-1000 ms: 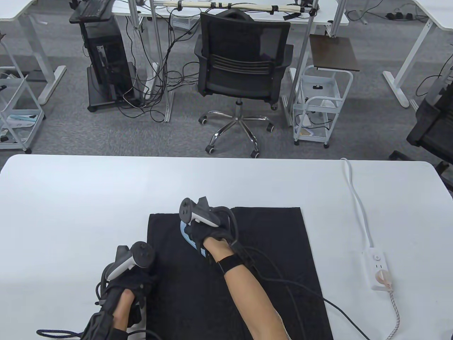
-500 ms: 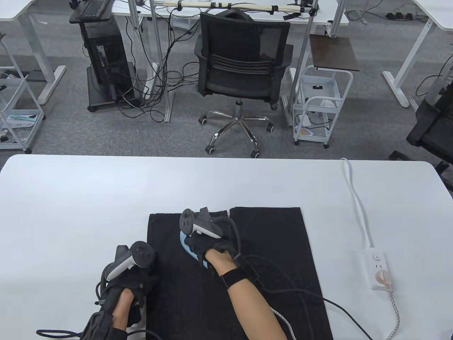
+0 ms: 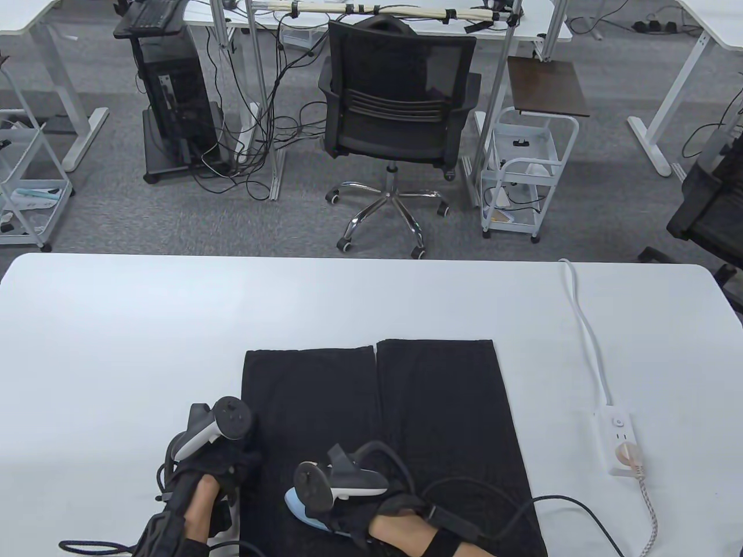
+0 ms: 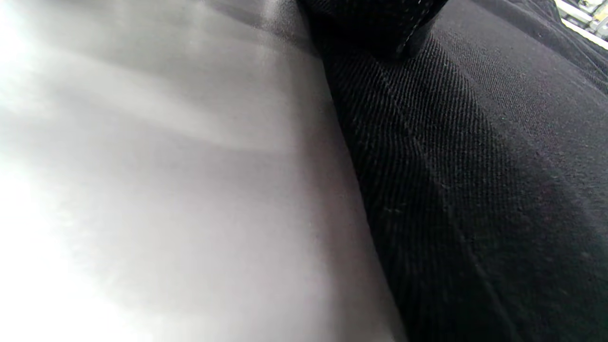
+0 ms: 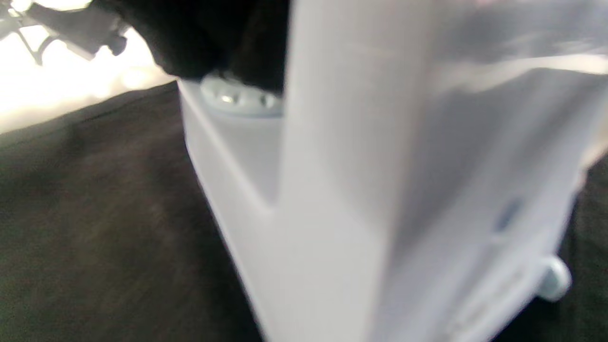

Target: Iron trousers with electric iron on table

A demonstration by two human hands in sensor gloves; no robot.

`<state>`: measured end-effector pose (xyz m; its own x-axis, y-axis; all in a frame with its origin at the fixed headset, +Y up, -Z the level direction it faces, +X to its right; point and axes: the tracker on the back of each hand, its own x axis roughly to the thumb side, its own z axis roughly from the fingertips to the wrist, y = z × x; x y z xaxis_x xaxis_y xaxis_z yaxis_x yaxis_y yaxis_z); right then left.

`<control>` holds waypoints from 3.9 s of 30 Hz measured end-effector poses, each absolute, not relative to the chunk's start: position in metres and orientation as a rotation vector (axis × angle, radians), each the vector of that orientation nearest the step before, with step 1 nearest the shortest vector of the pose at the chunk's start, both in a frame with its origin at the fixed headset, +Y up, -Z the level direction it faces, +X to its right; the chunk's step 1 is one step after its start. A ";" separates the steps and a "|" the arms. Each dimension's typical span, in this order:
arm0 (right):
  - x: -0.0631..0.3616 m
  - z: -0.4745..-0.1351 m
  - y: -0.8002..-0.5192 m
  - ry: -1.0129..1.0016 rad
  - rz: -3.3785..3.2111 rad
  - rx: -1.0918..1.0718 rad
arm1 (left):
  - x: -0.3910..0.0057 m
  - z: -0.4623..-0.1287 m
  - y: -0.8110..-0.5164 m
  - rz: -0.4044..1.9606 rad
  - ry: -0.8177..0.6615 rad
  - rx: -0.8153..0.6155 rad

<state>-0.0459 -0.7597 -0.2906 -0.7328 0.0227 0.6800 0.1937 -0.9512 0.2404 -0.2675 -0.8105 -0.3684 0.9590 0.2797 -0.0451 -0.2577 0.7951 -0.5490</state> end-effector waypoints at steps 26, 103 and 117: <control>-0.061 -0.505 -0.756 -0.477 -3.121 -0.326 | -0.267 -0.369 -0.811 0.285 -0.035 -0.586; 0.332 -0.425 -0.771 0.525 -3.987 0.622 | -0.267 -0.364 -0.814 0.305 -0.048 -0.610; 0.316 -0.400 -0.786 0.122 -3.810 0.595 | -0.268 -0.364 -0.815 0.314 -0.042 -0.604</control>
<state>0.3163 -0.7856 -0.3999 -0.7121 0.6574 -0.2465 -0.6404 -0.7521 -0.1560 -0.2676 -0.8153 -0.3636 0.9518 0.3023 -0.0526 -0.2780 0.7771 -0.5646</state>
